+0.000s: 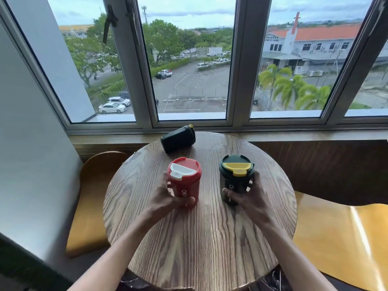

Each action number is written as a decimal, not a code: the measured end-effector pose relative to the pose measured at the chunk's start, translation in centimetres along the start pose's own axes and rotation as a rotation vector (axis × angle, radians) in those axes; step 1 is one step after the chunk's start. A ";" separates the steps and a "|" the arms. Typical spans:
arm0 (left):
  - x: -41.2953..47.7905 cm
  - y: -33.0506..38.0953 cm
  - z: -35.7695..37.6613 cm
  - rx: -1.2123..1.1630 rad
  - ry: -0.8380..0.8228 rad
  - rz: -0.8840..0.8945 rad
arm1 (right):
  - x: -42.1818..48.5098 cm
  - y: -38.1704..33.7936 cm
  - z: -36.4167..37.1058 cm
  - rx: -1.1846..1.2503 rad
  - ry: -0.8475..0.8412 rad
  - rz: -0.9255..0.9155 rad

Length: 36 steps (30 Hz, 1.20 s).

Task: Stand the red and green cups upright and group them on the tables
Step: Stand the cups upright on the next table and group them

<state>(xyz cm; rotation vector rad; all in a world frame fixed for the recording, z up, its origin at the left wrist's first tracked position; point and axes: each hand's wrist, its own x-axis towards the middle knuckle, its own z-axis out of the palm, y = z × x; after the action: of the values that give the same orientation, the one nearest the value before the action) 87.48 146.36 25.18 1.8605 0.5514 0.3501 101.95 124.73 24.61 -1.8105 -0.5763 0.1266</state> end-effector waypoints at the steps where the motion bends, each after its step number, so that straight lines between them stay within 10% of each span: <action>1: 0.1 -0.1 0.1 -0.011 -0.021 -0.012 | 0.0 0.1 0.0 0.003 -0.001 0.004; 36: 0.5 -0.3 0.3 0.071 0.072 0.091 | 0.5 -0.1 1.9 -0.017 -0.132 -0.039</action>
<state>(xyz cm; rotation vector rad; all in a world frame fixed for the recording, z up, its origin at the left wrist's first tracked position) 88.00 146.44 24.82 1.9517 0.5355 0.4649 101.67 126.61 24.19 -1.8159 -0.7072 0.2160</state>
